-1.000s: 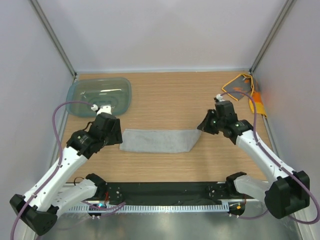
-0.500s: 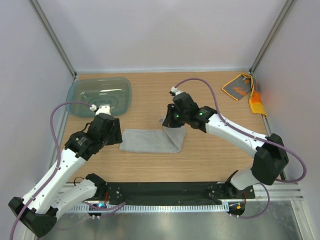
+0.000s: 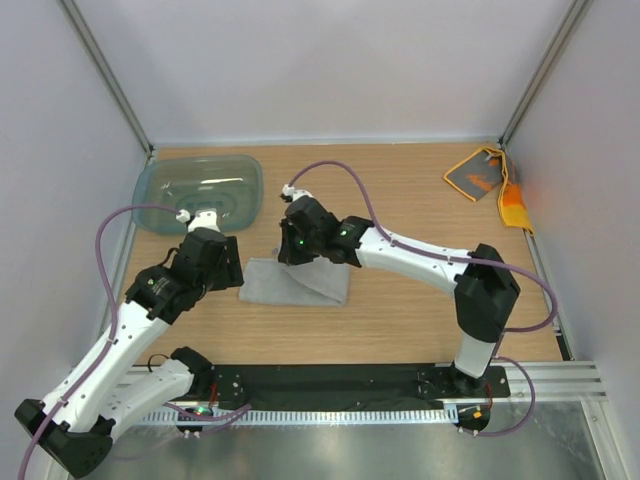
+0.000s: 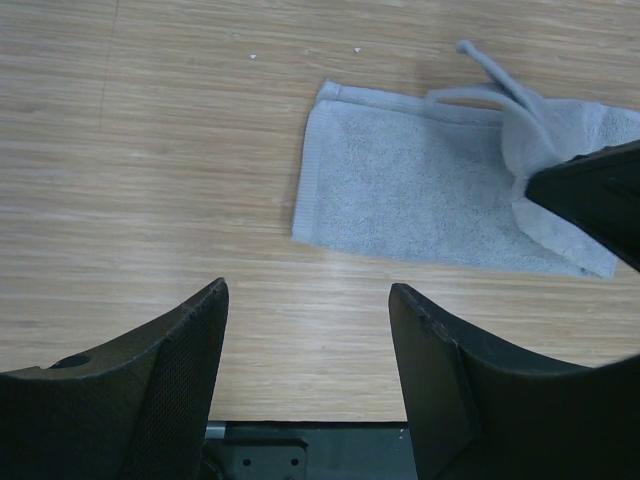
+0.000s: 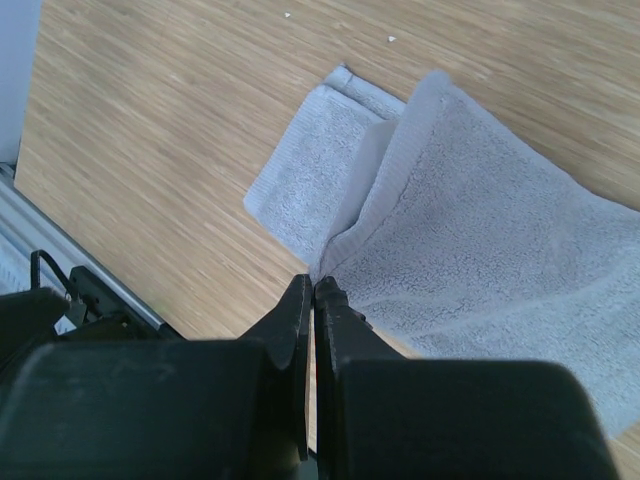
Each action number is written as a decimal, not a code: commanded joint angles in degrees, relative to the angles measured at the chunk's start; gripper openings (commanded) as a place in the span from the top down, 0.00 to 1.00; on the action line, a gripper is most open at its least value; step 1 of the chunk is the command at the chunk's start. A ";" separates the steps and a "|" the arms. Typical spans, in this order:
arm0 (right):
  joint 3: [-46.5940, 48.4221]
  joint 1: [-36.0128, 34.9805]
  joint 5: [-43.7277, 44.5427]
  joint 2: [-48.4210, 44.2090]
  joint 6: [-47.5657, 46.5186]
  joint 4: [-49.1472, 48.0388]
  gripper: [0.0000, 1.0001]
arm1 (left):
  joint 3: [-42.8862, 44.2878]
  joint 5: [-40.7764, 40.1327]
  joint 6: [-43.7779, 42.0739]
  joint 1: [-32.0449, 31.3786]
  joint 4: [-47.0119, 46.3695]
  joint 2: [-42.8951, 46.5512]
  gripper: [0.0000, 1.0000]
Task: Roll the towels
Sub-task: Fold the towel
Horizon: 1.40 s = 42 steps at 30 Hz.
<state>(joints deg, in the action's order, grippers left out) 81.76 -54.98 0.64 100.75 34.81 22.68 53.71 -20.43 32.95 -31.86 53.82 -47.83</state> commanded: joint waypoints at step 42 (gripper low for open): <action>2.11 -9.27 5.58 5.27 5.00 -12.05 0.04 | -0.19 -2.60 0.98 0.22 -0.91 -0.42 0.33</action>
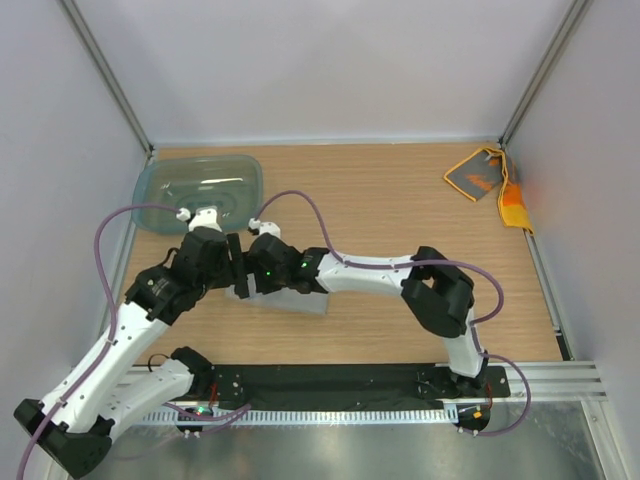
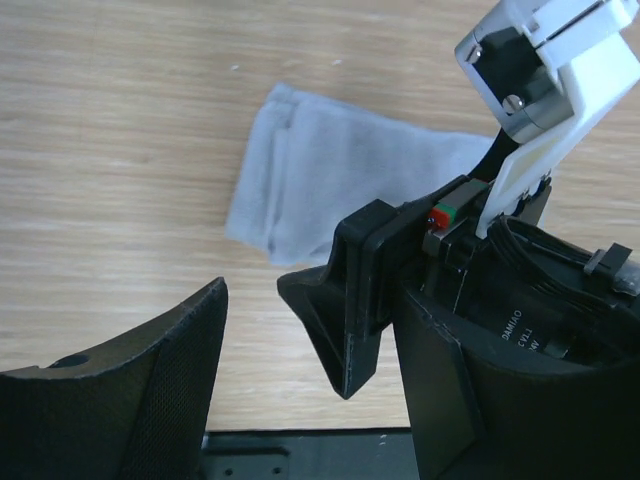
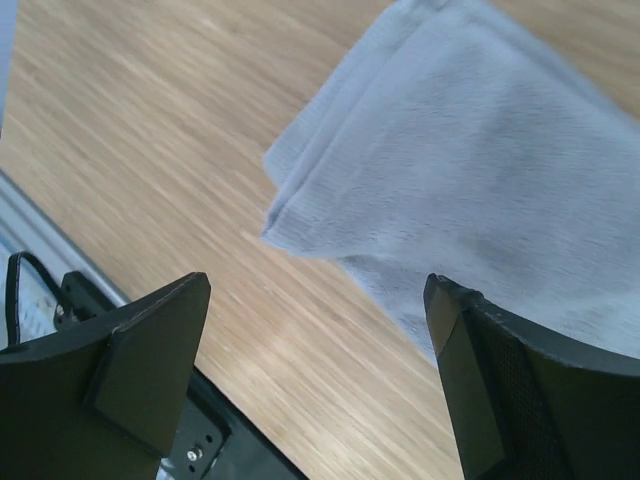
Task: Roll the towels
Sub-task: Fold the towel
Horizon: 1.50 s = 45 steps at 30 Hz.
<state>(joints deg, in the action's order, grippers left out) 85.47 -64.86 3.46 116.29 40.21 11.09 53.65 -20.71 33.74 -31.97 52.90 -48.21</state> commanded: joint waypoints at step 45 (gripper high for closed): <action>-42.93 16.17 -7.60 -24.61 12.89 -8.29 0.91 | 0.58 -3.65 1.25 0.24 1.32 -4.26 0.35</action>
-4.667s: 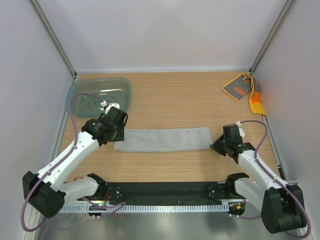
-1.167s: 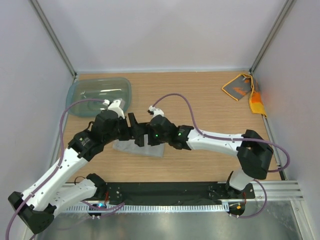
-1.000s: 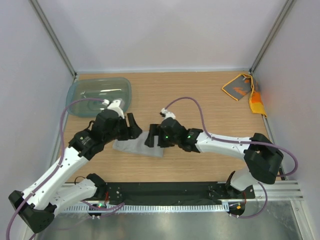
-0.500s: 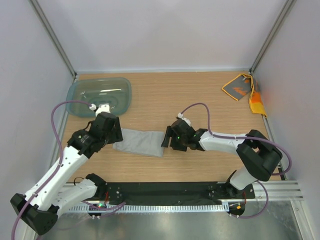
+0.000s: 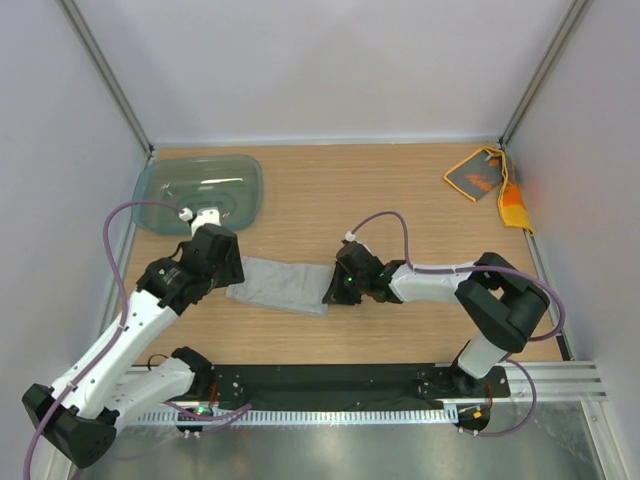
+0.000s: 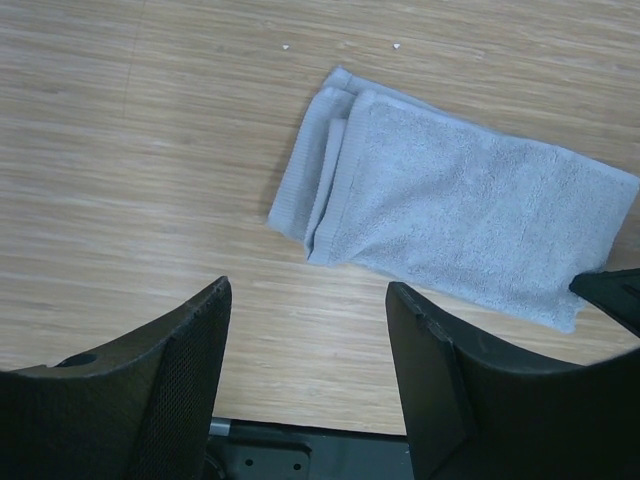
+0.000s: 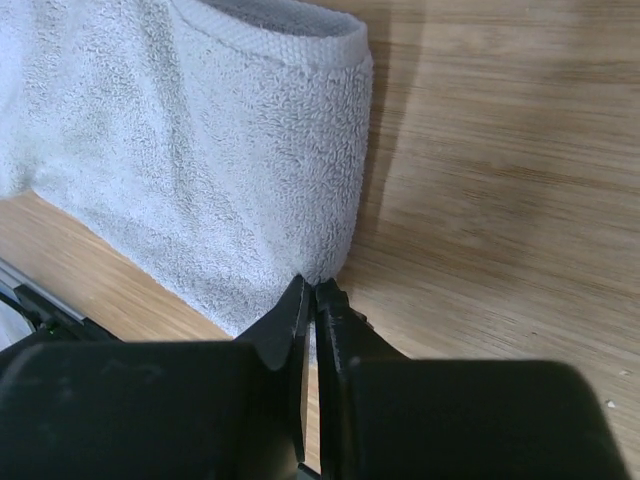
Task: Roll the towels
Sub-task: Fold the towel
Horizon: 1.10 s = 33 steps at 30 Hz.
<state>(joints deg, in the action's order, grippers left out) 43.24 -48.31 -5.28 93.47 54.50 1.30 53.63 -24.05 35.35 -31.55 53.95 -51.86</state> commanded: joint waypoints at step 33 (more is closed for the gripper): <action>-4.92 0.42 11.96 -17.45 -12.93 24.28 0.98 | -5.37 21.24 4.46 -7.56 -29.96 -32.16 0.50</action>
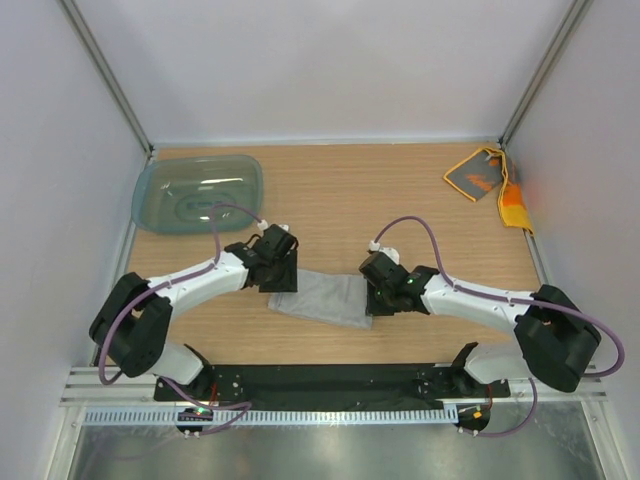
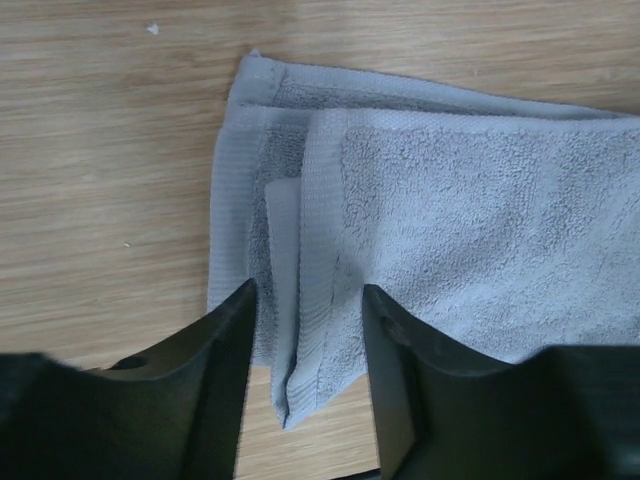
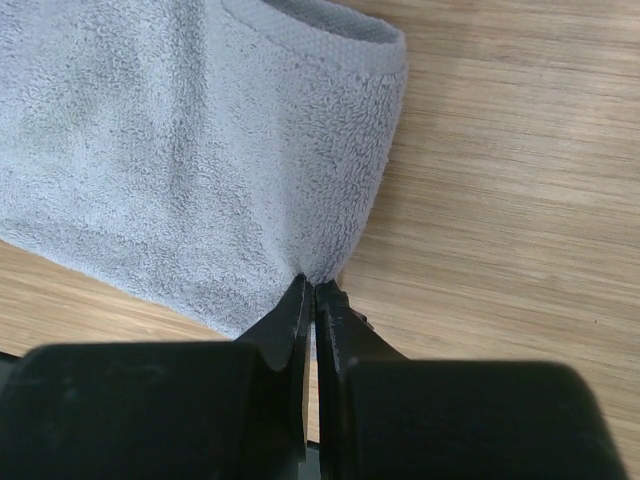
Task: Roll the towels
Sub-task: Fold the towel
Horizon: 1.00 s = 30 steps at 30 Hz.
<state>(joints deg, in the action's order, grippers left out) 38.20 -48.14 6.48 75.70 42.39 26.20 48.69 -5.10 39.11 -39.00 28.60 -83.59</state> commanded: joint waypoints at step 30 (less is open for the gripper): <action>2.84 0.41 1.16 0.07 -1.78 2.53 0.21 | 2.37 -12.30 0.35 -0.20 4.88 4.40 0.71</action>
<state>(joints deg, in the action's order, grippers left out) 38.72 -47.81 4.84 78.35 41.82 23.92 48.51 -14.74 38.37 -39.03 30.96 -82.02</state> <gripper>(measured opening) 0.780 0.290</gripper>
